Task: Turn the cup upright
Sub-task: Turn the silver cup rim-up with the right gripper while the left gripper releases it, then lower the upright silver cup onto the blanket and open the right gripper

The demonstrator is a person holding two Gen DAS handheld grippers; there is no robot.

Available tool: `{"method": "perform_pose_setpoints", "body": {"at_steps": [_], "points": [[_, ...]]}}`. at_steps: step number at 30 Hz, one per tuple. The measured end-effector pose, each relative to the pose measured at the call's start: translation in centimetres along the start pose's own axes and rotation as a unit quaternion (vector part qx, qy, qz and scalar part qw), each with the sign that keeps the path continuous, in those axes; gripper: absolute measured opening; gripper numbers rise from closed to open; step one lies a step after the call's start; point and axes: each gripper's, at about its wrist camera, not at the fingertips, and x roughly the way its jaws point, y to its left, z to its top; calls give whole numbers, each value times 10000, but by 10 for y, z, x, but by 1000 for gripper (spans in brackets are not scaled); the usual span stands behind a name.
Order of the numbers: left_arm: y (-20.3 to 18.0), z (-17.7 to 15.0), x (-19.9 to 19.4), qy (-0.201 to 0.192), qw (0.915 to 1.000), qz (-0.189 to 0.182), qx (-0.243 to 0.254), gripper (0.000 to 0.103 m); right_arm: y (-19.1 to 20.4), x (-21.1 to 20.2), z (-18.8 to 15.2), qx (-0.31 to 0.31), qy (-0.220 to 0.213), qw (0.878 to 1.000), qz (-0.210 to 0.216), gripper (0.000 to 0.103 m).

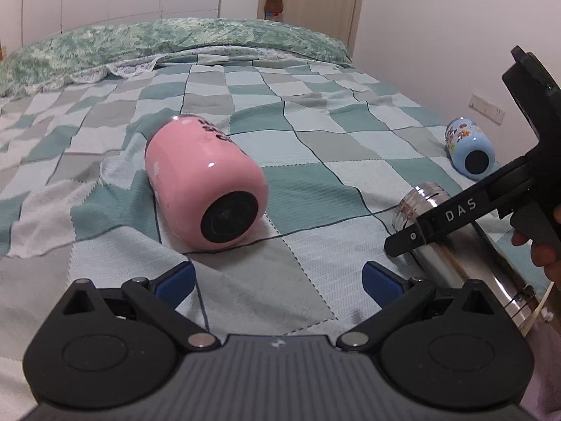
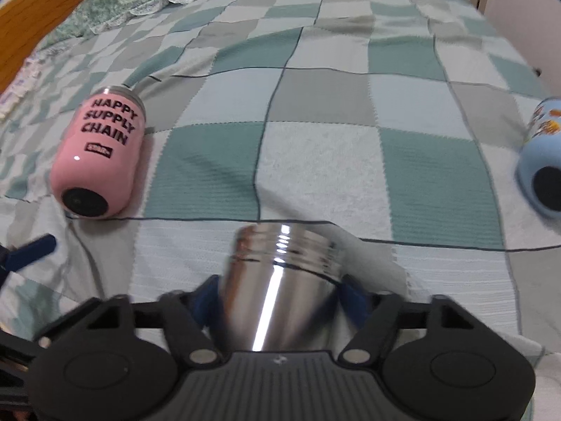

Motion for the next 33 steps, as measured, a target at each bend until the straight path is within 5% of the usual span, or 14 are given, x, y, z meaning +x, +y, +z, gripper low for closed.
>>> {"method": "perform_pose_setpoints", "body": {"at_steps": [8, 13, 17, 24, 27, 33], "points": [[0, 0, -4, -65, 10000, -21, -65, 103, -7, -24, -11, -23, -478, 9984, 293, 66], [-3, 5, -9, -156, 9998, -18, -121, 103, -2, -62, -23, -337, -1292, 9905, 338, 65], [-7, 10, -13, -250, 9995, 11, -167, 103, 6, -93, -32, -761, -2215, 9721, 144, 64], [-18, 22, -16, -483, 9984, 220, -197, 103, 17, -108, -36, -1520, -3517, 9215, -634, 62], [-19, 24, -14, -495, 9982, 237, -248, 103, 16, -102, -35, -1654, -3653, 9133, -719, 62], [-25, 24, -7, -416, 9984, 330, -181, 103, 10, -90, -39, -1621, -3589, 9173, -595, 62]]}}
